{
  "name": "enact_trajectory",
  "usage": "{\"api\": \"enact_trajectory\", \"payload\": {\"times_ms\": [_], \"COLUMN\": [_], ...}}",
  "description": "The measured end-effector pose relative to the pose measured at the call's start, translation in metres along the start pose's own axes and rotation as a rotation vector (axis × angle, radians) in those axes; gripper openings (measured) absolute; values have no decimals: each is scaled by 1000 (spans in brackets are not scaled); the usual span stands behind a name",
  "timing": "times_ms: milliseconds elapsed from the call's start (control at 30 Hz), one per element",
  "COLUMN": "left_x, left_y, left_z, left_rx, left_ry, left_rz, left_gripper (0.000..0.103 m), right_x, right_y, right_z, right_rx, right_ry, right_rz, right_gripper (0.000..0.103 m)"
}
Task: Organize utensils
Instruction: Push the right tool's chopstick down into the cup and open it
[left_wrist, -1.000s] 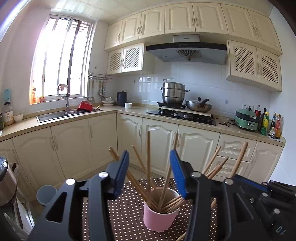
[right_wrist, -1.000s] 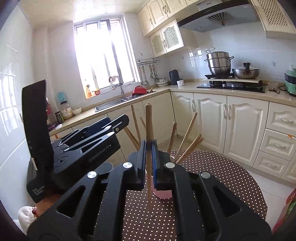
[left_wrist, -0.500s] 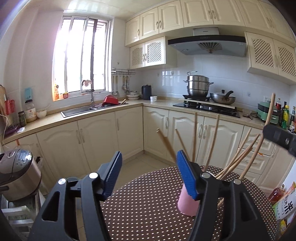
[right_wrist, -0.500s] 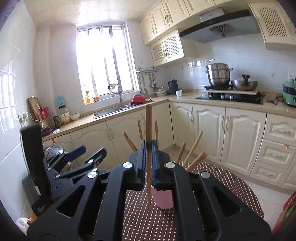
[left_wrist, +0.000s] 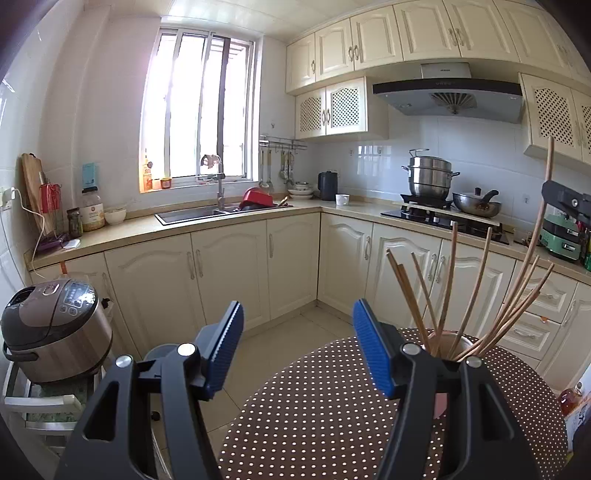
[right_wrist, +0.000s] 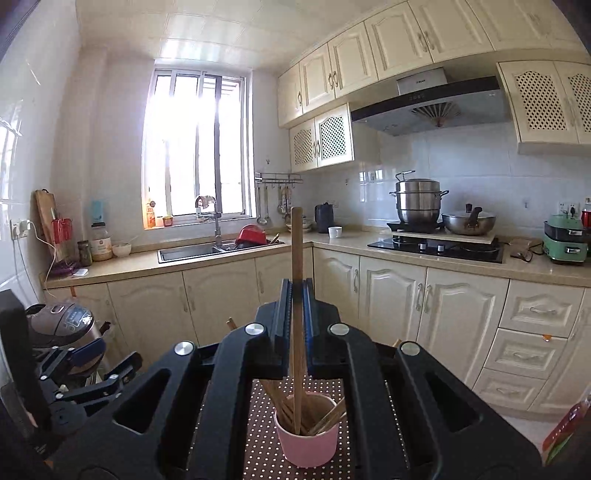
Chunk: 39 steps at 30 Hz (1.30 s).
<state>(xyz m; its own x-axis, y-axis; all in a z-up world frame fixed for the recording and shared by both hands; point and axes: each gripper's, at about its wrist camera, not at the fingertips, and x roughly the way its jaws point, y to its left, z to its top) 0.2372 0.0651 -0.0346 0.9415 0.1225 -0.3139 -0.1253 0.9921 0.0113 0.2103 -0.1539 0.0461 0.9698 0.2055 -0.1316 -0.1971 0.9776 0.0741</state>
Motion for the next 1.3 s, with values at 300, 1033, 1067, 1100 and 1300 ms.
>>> {"api": "enact_trajectory", "payload": {"times_ms": [300, 1033, 1067, 1100, 1300], "left_x": [-3, -2, -2, -3, -5], "left_y": [7, -3, -4, -6, -12], "left_z": [-7, -15, -15, -15, -15], "left_rx": [28, 47, 48, 48, 57], "left_ry": [-21, 4, 6, 7, 9], "left_rz": [45, 30, 29, 29, 28], "left_gripper": [62, 63, 63, 63, 63], "right_x": [18, 47, 47, 48, 50], "right_y": [0, -11, -12, -12, -13], "right_z": [-14, -67, -69, -71, -78], "right_rx": [4, 47, 48, 49, 58], "right_ry": [40, 220, 225, 230, 258], "right_rz": [-4, 17, 15, 15, 21], "right_gripper": [6, 6, 6, 6, 6]}}
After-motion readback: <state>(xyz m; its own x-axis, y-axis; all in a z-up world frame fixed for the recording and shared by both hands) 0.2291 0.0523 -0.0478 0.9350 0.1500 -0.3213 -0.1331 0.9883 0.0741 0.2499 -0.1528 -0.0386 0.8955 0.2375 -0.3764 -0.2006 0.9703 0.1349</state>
